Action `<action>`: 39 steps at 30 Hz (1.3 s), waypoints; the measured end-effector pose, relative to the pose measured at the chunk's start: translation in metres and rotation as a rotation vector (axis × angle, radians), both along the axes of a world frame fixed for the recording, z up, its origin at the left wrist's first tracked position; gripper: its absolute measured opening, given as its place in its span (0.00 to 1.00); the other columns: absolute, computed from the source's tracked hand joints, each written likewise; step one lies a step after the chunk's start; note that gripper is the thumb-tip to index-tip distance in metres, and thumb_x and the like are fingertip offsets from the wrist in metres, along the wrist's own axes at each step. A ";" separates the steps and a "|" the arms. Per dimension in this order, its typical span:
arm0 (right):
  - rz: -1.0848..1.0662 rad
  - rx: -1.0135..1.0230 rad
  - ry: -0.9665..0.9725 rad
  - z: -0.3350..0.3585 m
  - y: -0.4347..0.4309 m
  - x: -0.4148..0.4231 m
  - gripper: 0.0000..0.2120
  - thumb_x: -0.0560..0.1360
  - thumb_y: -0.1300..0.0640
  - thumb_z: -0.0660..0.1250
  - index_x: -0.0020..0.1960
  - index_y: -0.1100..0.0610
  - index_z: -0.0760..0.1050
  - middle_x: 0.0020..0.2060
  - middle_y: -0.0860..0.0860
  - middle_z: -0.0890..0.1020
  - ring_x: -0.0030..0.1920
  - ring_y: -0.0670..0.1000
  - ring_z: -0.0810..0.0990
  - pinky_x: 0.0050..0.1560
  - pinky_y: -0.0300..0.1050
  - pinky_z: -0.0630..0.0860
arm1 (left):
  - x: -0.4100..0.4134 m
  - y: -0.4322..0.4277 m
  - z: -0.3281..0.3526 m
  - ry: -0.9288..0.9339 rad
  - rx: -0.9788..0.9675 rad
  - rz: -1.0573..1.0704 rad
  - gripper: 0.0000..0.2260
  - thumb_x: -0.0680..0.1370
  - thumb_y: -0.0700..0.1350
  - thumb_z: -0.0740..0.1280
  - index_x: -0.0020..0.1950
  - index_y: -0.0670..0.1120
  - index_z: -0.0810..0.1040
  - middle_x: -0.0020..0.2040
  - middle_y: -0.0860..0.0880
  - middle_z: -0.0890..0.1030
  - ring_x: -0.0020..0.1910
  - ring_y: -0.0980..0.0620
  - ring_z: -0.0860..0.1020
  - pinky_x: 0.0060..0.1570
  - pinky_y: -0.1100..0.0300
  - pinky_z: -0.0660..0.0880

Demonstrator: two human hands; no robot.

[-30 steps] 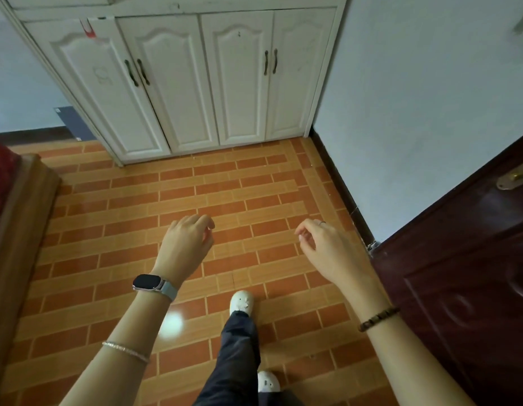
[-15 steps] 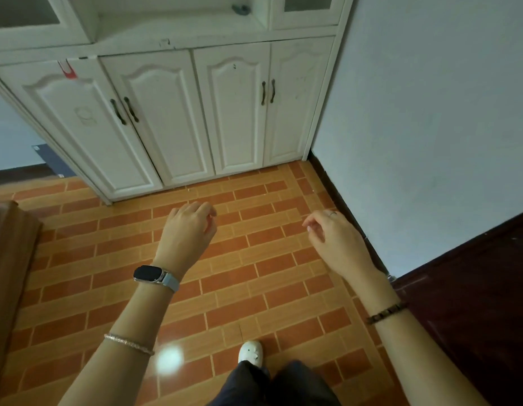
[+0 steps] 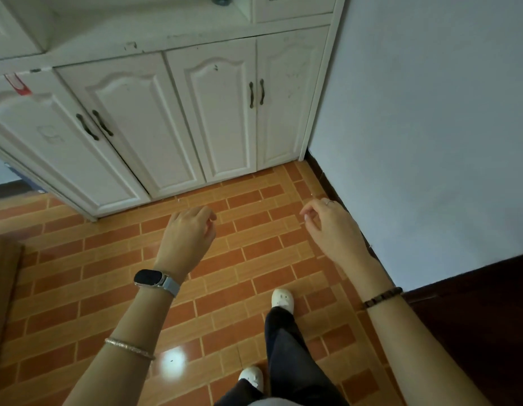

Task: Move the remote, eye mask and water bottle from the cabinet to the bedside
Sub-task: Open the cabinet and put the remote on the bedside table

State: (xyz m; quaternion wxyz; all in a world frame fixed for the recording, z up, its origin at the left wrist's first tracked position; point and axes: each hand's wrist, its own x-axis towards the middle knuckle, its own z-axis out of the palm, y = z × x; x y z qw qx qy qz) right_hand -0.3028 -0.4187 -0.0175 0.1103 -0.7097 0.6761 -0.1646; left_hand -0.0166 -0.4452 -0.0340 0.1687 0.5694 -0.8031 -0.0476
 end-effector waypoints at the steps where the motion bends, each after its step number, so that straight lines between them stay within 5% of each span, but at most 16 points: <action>1: 0.004 -0.003 -0.007 -0.002 -0.014 -0.006 0.05 0.78 0.54 0.62 0.53 0.48 0.74 0.46 0.43 0.77 0.46 0.42 0.74 0.37 0.27 0.62 | -0.006 -0.013 0.000 0.000 -0.004 0.007 0.03 0.75 0.41 0.66 0.48 0.46 0.77 0.41 0.49 0.79 0.41 0.46 0.78 0.43 0.51 0.72; 19: 0.074 -0.016 -0.061 0.011 -0.233 -0.095 0.06 0.78 0.56 0.63 0.53 0.51 0.76 0.46 0.46 0.79 0.47 0.45 0.77 0.43 0.34 0.69 | -0.101 -0.212 0.014 0.037 -0.019 0.102 0.03 0.76 0.41 0.65 0.49 0.45 0.77 0.41 0.49 0.79 0.41 0.47 0.77 0.45 0.50 0.74; 39: -0.030 -0.165 -0.088 0.039 -0.501 -0.110 0.06 0.78 0.58 0.62 0.53 0.51 0.75 0.43 0.45 0.78 0.46 0.44 0.73 0.44 0.37 0.71 | -0.138 -0.541 0.053 0.081 -0.186 -0.107 0.05 0.76 0.39 0.65 0.50 0.43 0.77 0.40 0.47 0.80 0.39 0.47 0.78 0.44 0.48 0.74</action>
